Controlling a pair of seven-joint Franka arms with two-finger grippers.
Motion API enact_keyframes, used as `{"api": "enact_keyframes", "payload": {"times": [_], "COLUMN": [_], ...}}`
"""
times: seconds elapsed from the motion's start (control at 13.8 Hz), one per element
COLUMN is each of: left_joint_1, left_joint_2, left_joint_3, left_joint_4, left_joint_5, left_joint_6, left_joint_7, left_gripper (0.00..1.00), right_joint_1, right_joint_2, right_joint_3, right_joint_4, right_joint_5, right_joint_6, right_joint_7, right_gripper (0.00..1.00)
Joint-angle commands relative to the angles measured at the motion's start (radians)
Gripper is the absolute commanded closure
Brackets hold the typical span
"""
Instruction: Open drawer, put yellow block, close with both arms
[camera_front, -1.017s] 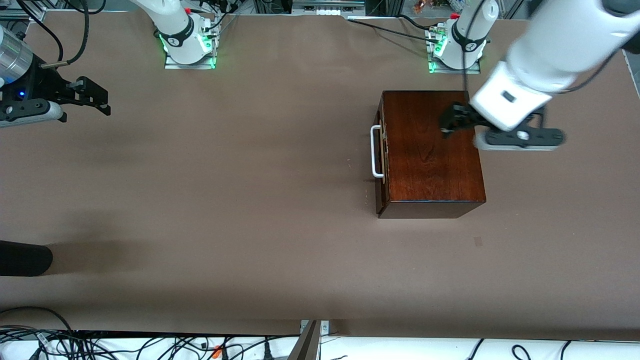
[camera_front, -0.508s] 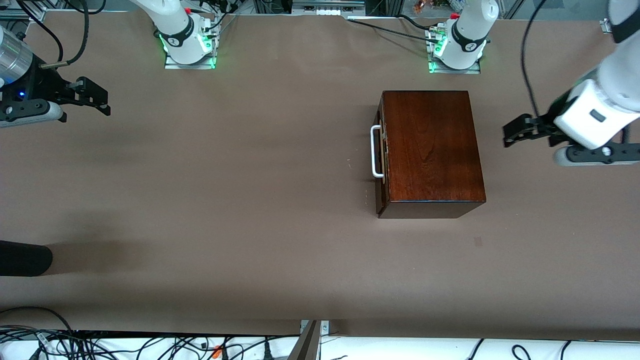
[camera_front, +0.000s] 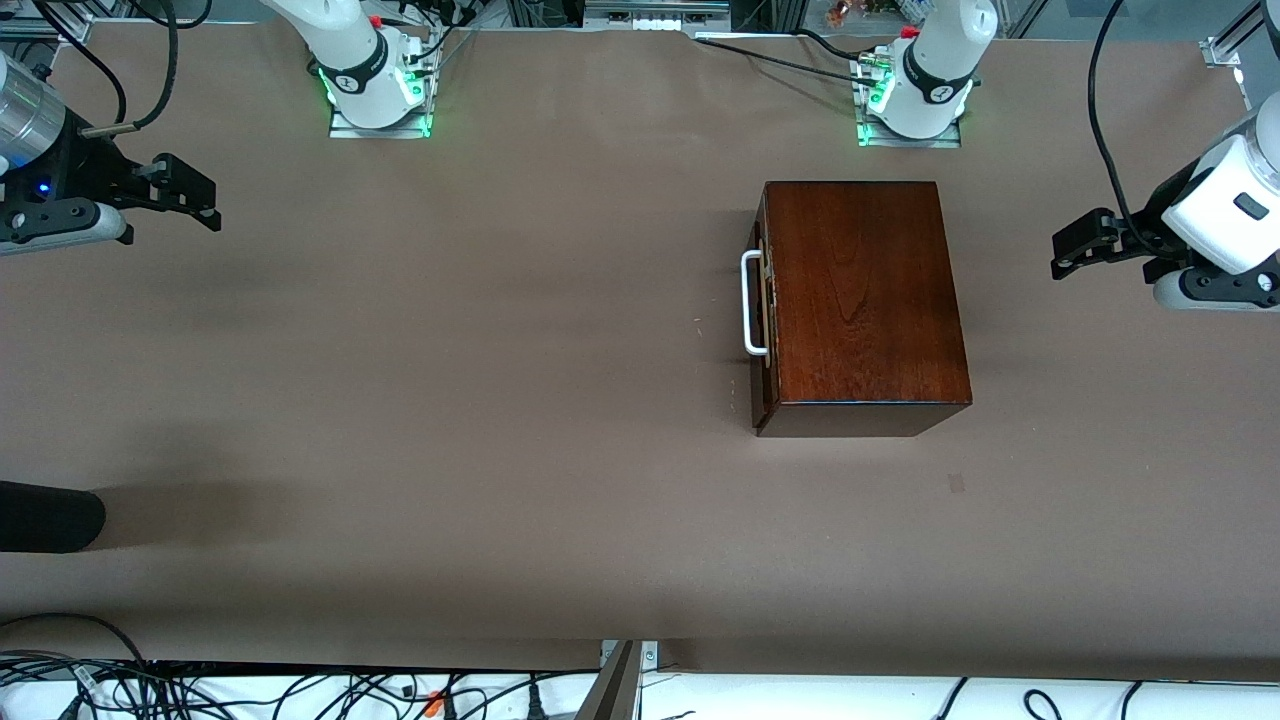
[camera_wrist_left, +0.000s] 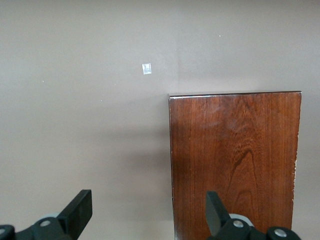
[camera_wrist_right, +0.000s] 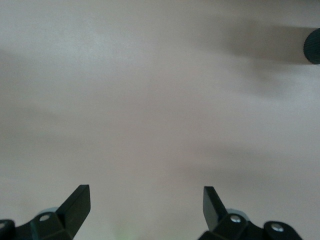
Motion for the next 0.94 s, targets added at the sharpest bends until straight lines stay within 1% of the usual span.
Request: {"api": "enact_keyframes", "payload": {"times": [0.0,0.87], "left_joint_1": [-0.015,-0.01], "left_joint_2": [-0.055,-0.049], "left_joint_3": [0.02,0.008], "left_joint_4": [-0.079,-0.067], "left_joint_5": [-0.025,-0.025], "left_joint_6": [0.04,0.038], "left_joint_7": [0.016,0.014], "left_gripper": [0.0,0.0], "right_joint_1": [-0.006,-0.006], "right_joint_2": [0.005,0.005], "right_joint_3": [0.007,0.005], "right_joint_4": [0.022,0.022], "right_joint_5": [-0.015,-0.015], "right_joint_6": [-0.02,-0.021], "right_joint_7": [0.016,0.016], "right_gripper": [0.0,0.0]}}
